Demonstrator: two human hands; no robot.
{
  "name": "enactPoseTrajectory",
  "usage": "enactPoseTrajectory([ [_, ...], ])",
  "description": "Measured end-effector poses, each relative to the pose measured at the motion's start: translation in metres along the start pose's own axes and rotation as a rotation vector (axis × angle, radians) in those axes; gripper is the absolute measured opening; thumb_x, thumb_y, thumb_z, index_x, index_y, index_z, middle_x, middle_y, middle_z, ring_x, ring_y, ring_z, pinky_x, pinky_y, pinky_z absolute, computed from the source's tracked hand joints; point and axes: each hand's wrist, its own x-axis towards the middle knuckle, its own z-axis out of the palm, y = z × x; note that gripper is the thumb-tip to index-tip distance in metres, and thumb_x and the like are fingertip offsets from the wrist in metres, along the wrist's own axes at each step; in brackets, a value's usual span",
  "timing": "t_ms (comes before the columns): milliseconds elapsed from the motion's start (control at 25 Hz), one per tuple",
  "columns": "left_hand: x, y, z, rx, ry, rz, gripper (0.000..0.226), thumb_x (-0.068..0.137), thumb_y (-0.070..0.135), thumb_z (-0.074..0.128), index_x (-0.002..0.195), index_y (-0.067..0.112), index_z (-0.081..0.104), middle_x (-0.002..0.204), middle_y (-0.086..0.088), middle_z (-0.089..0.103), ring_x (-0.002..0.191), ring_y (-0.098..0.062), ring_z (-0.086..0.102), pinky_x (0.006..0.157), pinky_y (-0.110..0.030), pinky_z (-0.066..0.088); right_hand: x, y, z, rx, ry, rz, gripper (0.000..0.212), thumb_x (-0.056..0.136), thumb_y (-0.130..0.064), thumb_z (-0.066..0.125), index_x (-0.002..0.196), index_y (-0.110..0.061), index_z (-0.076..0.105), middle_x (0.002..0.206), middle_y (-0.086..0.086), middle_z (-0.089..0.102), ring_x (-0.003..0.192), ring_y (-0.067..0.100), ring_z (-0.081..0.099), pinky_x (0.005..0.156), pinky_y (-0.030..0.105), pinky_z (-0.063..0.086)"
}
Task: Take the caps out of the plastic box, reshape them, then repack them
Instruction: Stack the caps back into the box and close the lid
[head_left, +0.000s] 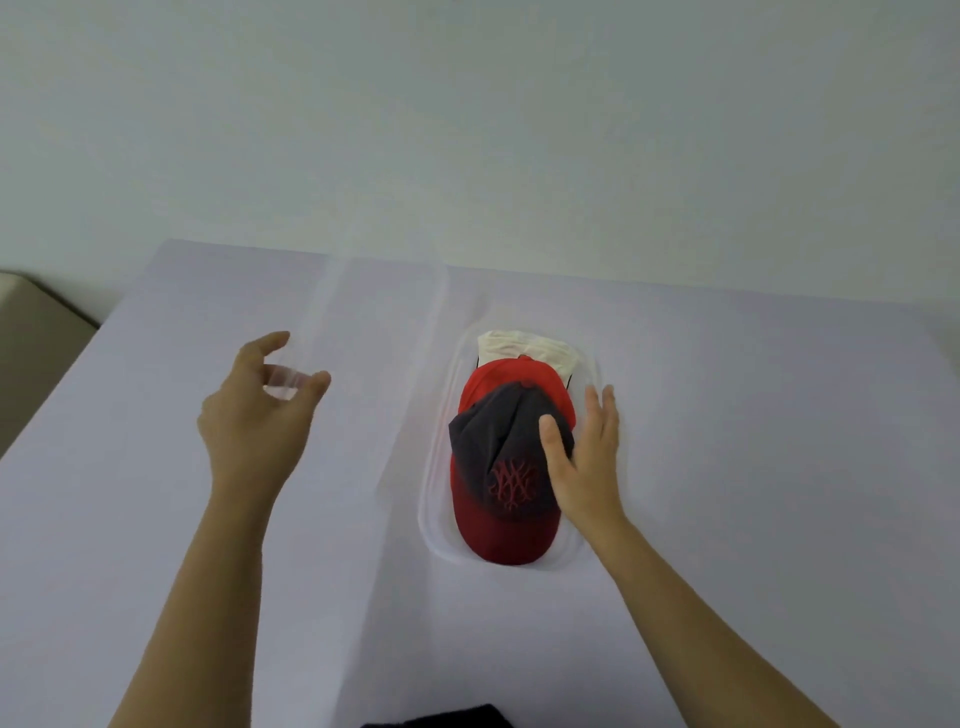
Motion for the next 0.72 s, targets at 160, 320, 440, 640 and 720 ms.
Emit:
enactPoseTrajectory([
  [160,-0.031,0.027,-0.011,-0.543,-0.234,-0.094,0.044,0.078,0.017,0.071,0.118,0.025,0.054,0.077,0.002,0.056,0.066,-0.015,0.061,0.07,-0.031,0.053,-0.003,-0.061,-0.012,0.476,-0.113,0.058,0.067,0.089,-0.048,0.046,0.145,-0.032,0.014,0.127,-0.025,0.04,0.12,-0.004,0.043,0.1,0.019,0.032],
  [320,-0.035,0.026,0.015,-0.581,-0.46,-0.221,0.05,0.071,0.028,0.065,0.116,0.02,0.047,0.102,-0.008,0.064,0.071,-0.019,0.065,0.07,-0.034,0.054,0.0,-0.062,-0.033,0.529,-0.052,0.126,0.065,0.086,-0.046,0.057,0.142,-0.029,0.029,0.111,-0.007,0.06,0.098,0.011,0.063,0.087,0.026,0.051],
  [440,-0.038,0.016,0.051,-0.399,-0.481,-0.152,0.057,0.088,0.038,0.061,0.136,0.023,0.033,0.116,-0.001,0.062,0.092,-0.02,0.067,0.09,-0.043,0.053,-0.011,-0.039,-0.036,0.474,-0.004,0.174,0.056,0.084,-0.047,0.058,0.135,-0.03,0.04,0.126,-0.007,0.055,0.114,0.012,0.055,0.088,0.021,0.049],
  [640,-0.045,-0.017,0.113,-0.172,-0.57,-0.061,0.068,0.092,0.039,0.053,0.149,0.017,0.02,0.152,-0.001,0.033,0.137,-0.021,0.037,0.11,-0.037,0.031,-0.01,0.01,-0.023,0.282,0.048,0.284,0.056,0.092,-0.038,0.052,0.142,-0.022,0.033,0.139,0.004,0.043,0.125,0.015,0.043,0.099,0.022,0.034],
  [720,-0.049,-0.026,0.127,-0.112,-0.593,-0.062,0.067,0.094,0.037,0.049,0.149,0.013,0.019,0.155,-0.005,0.026,0.142,-0.024,0.027,0.113,-0.038,0.025,-0.007,0.026,-0.016,0.235,0.048,0.283,0.057,0.093,-0.036,0.052,0.144,-0.018,0.032,0.146,0.004,0.036,0.131,0.014,0.037,0.102,0.021,0.027],
])
